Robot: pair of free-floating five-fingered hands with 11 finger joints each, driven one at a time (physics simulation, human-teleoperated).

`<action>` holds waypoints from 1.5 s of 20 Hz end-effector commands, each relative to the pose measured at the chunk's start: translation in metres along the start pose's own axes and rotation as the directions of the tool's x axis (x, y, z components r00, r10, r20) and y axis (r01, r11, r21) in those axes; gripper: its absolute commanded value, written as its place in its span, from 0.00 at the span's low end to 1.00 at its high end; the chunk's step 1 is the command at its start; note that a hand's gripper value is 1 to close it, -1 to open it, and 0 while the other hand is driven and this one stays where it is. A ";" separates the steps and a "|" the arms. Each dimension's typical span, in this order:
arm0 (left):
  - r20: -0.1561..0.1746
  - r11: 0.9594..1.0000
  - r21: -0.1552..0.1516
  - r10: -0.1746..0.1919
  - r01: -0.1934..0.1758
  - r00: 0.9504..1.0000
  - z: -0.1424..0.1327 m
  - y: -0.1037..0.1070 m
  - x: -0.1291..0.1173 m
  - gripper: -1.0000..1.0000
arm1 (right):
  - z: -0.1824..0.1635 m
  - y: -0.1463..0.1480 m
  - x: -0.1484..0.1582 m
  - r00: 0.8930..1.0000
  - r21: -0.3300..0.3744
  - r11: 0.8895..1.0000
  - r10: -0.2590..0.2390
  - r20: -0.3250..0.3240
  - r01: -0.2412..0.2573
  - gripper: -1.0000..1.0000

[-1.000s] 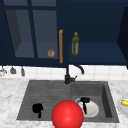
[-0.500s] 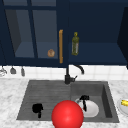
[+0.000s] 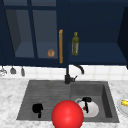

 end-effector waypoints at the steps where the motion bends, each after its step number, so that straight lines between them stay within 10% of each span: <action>1: 0.000 1.000 0.000 0.000 0.000 1.000 0.000 0.000 0.000 0.50 | -0.009 0.003 0.006 1.000 -0.008 1.000 -0.002 -0.023 0.001 0.00; 30: 0.000 1.000 0.000 0.000 0.000 1.000 0.000 0.000 0.000 0.50 | -0.062 0.060 0.019 0.996 0.000 1.000 0.007 -0.084 -0.007 0.00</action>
